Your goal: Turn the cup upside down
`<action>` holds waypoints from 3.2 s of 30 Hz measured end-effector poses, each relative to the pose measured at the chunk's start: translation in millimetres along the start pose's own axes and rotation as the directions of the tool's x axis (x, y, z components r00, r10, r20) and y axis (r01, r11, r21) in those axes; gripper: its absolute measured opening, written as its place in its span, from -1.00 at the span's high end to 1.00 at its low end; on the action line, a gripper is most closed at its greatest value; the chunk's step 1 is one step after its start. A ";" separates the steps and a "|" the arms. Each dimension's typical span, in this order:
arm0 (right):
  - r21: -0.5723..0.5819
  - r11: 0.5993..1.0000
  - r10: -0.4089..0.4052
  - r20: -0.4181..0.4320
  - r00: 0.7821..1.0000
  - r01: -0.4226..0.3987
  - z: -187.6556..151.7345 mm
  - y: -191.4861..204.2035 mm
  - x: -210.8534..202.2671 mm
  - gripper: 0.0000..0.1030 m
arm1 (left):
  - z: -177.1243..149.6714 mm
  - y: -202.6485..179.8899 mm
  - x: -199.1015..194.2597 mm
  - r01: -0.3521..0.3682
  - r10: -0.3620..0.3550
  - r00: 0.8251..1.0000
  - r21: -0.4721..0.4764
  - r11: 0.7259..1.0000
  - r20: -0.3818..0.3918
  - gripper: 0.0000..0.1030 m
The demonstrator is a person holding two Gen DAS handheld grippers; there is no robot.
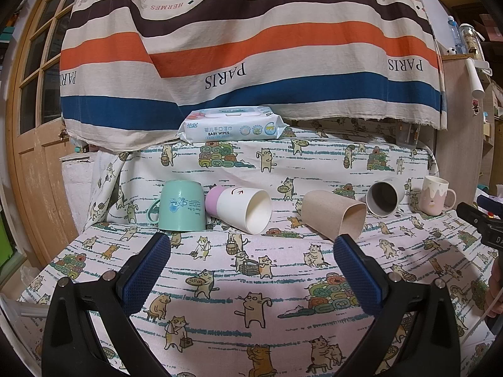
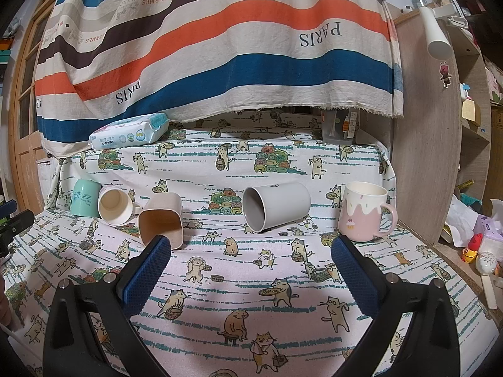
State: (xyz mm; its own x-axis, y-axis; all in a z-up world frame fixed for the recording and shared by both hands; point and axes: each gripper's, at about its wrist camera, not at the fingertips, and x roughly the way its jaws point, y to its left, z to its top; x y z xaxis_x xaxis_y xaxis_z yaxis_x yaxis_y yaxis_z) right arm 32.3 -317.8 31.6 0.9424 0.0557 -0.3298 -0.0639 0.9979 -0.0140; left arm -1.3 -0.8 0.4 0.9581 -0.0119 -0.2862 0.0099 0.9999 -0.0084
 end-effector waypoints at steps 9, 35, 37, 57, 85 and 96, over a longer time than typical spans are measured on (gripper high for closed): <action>0.000 1.000 0.000 0.000 1.000 0.000 0.1 -0.3 0.1 -0.99 | 0.0 0.0 0.0 0.000 0.000 1.000 0.000 1.000 0.000 -1.00; -0.024 1.000 0.002 0.051 0.999 -0.001 14.5 -2.3 -18.2 -0.99 | 12.0 -17.7 -38.9 -0.045 0.039 0.997 0.098 0.994 0.062 -1.00; -0.011 1.000 0.010 0.067 0.998 -0.010 25.7 -3.1 -24.4 -0.99 | 27.8 -16.7 -44.2 -0.040 0.036 0.998 0.087 0.995 0.049 -1.00; 0.000 0.993 0.120 0.022 0.993 -0.120 144.2 46.4 8.9 -0.99 | 140.2 2.6 28.6 -0.035 0.039 0.992 -0.034 0.999 0.121 -0.99; -0.040 0.874 0.391 -0.533 0.750 -0.484 99.6 263.1 257.0 -0.82 | 43.4 149.0 190.1 -0.155 -0.174 0.897 -0.660 0.735 -0.406 -0.98; -0.146 0.844 0.278 -0.703 0.655 -0.515 68.5 304.8 302.7 -0.80 | 38.1 155.5 196.1 -0.223 -0.120 0.886 -0.640 0.735 -0.447 -0.98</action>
State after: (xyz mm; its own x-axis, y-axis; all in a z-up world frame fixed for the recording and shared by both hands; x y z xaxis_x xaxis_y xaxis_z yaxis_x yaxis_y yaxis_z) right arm 320.6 5.6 -7.9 0.3686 0.2900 -0.8832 -0.5876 0.8089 0.0204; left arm 199.1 152.5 -20.5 0.7201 -0.1330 -0.6810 -0.3901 0.7340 -0.5559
